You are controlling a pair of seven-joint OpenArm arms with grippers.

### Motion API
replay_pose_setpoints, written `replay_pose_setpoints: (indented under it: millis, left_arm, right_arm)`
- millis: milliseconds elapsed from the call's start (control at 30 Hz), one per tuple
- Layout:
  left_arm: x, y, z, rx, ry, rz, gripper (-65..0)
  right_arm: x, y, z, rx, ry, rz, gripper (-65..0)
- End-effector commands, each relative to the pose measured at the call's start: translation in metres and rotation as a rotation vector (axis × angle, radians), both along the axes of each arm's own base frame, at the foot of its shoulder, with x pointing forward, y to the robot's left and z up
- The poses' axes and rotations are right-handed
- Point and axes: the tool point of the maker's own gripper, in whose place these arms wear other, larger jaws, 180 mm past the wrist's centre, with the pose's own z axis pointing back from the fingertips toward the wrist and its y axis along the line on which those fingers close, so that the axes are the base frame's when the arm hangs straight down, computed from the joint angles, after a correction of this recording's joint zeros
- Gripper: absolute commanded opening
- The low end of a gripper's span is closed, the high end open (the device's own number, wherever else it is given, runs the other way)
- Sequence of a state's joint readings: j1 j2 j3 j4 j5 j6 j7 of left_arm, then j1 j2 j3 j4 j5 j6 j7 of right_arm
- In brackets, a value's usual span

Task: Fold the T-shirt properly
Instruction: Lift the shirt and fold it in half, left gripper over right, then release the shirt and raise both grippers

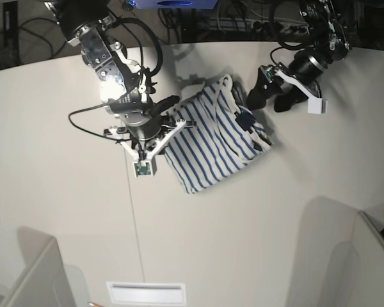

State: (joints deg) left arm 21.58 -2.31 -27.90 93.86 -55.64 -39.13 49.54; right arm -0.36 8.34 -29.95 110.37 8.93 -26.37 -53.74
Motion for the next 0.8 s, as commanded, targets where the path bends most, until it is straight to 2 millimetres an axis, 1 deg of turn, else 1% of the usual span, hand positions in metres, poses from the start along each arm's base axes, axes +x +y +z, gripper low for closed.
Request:
replay_pose_setpoints:
  millis: [0,100,233,333,467,567,633,667,767]
  left_arm:
    - [0.009,-0.004,0.015,-0.018,-0.062,-0.01,0.0]
    - [0.015,-0.013,0.021,-0.091,-0.084,-0.009,0.0]
    - [0.021,-0.012,0.028,-0.166,-0.105,0.02,0.0]
    - [0.028,-0.007,0.021,-0.182,-0.064,0.063,0.0]
    - [0.035,-0.014,0.018,-0.206,-0.026,0.073,0.0]
    - [0.037,-0.01,0.008,-0.223,0.048,0.13,0.0]
    - [0.039,-0.008,0.007,-0.229,0.066,0.152,0.0]
    - [0.044,-0.01,0.009,-0.233,0.061,0.15,0.0]
    - [0.051,-0.024,0.012,-0.242,0.056,0.112,0.0]
  right_arm:
    - [0.009,0.0,0.012,0.003,-0.054,-0.001,-65.0]
    - [0.009,0.001,0.012,0.003,-0.054,0.0,-65.0]
    - [0.008,0.001,0.012,0.001,-0.051,0.002,-65.0]
    - [0.008,0.001,0.012,0.001,-0.051,0.002,-65.0]
    - [0.009,0.001,0.012,0.002,-0.053,0.002,-65.0]
    - [0.008,0.001,0.012,0.003,-0.052,0.002,-65.0]
    - [0.008,0.001,0.012,0.003,-0.052,0.002,-65.0]
    - [0.008,0.001,0.012,0.003,-0.052,0.002,-65.0]
    - [0.008,0.001,0.013,0.004,-0.055,0.003,-65.0]
